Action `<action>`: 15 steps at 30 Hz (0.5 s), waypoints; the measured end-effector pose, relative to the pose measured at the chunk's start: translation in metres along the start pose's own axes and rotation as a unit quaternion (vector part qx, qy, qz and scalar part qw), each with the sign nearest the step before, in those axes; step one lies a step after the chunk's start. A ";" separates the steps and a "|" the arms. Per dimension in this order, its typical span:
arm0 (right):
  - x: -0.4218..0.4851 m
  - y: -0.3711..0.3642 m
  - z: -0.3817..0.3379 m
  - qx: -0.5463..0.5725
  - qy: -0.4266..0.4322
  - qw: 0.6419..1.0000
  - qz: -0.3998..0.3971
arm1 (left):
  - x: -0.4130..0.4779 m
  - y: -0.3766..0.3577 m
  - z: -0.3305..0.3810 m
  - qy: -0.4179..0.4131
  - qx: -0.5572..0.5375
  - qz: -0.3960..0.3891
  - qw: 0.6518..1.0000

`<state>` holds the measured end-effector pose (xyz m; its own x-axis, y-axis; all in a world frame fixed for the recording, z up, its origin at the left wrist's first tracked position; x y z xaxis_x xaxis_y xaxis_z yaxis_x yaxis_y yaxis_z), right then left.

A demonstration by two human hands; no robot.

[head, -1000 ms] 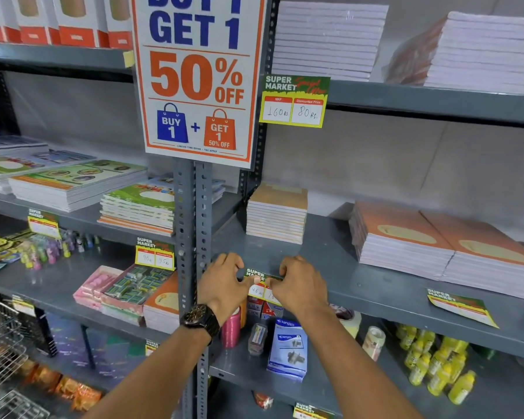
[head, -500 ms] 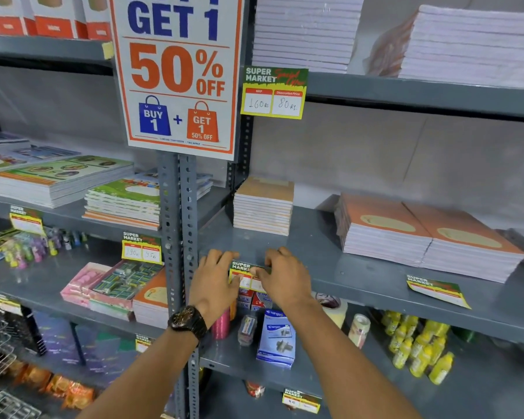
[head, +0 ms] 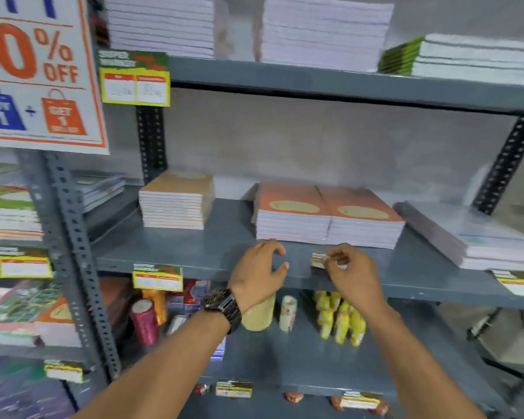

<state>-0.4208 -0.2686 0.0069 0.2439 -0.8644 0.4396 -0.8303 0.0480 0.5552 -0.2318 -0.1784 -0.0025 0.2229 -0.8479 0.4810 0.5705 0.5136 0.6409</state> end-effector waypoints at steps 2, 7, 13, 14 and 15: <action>0.014 0.017 0.025 0.001 -0.013 1.000 -0.015 | 0.025 -0.027 0.014 0.015 -0.009 -0.023 1.000; 0.040 0.024 0.062 -0.040 -0.020 0.996 -0.079 | 0.072 -0.079 0.023 0.089 0.030 -0.098 0.991; 0.060 0.007 0.074 -0.083 0.022 0.985 -0.151 | 0.090 -0.126 0.020 0.089 0.143 -0.221 0.961; 0.063 0.003 0.073 -0.075 0.020 0.983 -0.164 | 0.093 -0.125 0.022 0.083 0.130 -0.205 0.967; 0.065 0.001 0.071 -0.060 0.018 0.983 -0.174 | 0.096 -0.121 0.024 0.083 0.097 -0.178 0.976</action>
<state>-0.4413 -0.3603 -0.0145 0.5225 -0.8207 0.2310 -0.6282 -0.1875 0.7551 -0.2990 -0.3191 -0.0195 0.1726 -0.9785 0.1130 0.4777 0.1835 0.8592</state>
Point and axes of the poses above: each hand's wrist, its own x-axis towards the middle knuckle, its own y-axis out of the back of the hand, z = x × y, the point moved 8 cm from there along x, towards the middle knuckle, and after that the axes turned 2 degrees about -y, right-handed, at the moved point
